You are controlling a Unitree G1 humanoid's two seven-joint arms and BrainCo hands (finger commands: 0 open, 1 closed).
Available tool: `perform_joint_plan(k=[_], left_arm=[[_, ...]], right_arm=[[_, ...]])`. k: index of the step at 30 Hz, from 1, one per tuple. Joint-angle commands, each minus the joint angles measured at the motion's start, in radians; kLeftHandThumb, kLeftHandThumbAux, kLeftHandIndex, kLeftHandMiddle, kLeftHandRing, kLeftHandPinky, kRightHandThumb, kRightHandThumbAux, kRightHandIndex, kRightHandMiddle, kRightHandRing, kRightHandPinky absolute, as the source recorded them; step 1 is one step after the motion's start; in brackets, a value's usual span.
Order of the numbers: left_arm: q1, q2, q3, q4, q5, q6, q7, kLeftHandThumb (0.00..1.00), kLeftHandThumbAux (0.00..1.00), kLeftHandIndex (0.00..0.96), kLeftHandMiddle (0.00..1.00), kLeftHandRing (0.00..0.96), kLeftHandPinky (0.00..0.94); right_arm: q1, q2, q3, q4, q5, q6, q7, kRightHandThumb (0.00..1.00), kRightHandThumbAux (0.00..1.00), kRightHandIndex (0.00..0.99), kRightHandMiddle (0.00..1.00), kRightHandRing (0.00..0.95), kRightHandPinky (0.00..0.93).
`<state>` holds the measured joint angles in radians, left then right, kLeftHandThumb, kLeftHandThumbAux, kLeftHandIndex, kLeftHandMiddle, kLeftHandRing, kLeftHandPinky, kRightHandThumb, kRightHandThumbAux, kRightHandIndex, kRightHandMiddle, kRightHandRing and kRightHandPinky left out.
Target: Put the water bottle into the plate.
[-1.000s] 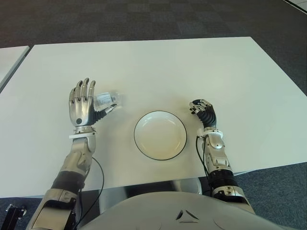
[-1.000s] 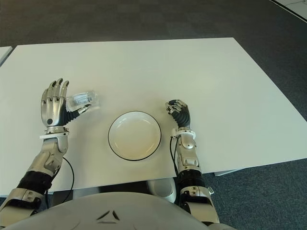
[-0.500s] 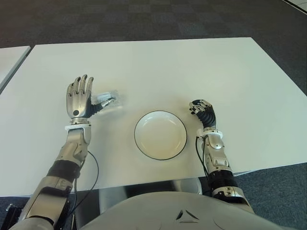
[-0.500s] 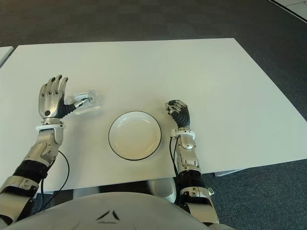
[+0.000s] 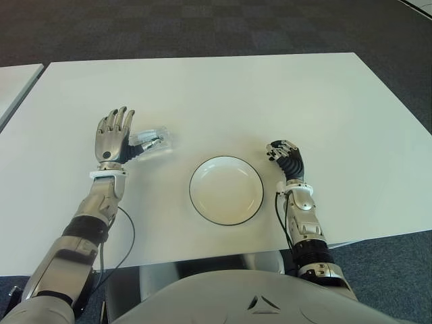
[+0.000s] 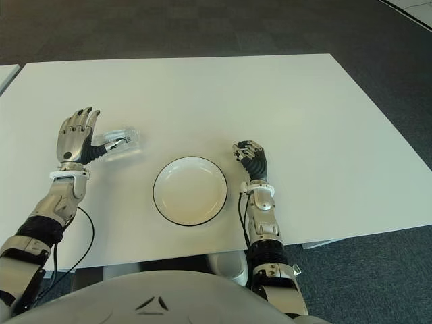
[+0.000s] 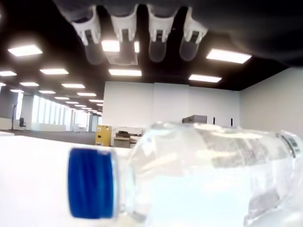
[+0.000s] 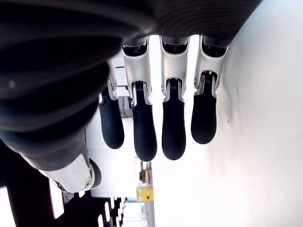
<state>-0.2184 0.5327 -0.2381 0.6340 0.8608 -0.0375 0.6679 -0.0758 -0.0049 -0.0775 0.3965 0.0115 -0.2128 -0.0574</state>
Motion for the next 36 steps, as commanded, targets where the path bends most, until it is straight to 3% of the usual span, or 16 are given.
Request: perform_joint_plan(k=[1, 8, 15, 23, 36], left_arm=[[-0.037, -0.002, -0.033, 0.088, -0.014, -0.031, -0.016, 0.473, 0.075, 0.000, 0.000, 0.000, 0.000], [-0.143, -0.018, -0.082, 0.374, -0.035, -0.113, 0.004, 0.483, 0.078, 0.000, 0.000, 0.000, 0.000], [-0.218, -0.032, -0.131, 0.548, -0.047, -0.166, -0.015, 0.491, 0.078, 0.000, 0.000, 0.000, 0.000], [-0.252, -0.042, -0.182, 0.620, -0.053, -0.188, -0.022, 0.518, 0.086, 0.000, 0.000, 0.000, 0.000], [-0.250, -0.066, -0.236, 0.656, -0.068, -0.204, -0.042, 0.539, 0.108, 0.000, 0.000, 0.000, 0.000]], right_arm=[[0.023, 0.009, -0.003, 0.022, 0.008, 0.018, 0.001, 0.708, 0.732, 0.429, 0.500, 0.513, 0.528], [0.020, 0.008, -0.003, 0.025, 0.010, 0.012, 0.003, 0.708, 0.733, 0.429, 0.501, 0.507, 0.530], [0.019, 0.006, 0.001, 0.021, 0.001, 0.019, -0.003, 0.708, 0.734, 0.429, 0.502, 0.502, 0.526], [0.017, 0.003, 0.000, 0.023, 0.000, 0.015, -0.001, 0.708, 0.734, 0.429, 0.501, 0.504, 0.531], [0.015, -0.001, -0.003, 0.028, 0.010, 0.008, 0.015, 0.708, 0.733, 0.429, 0.497, 0.509, 0.534]])
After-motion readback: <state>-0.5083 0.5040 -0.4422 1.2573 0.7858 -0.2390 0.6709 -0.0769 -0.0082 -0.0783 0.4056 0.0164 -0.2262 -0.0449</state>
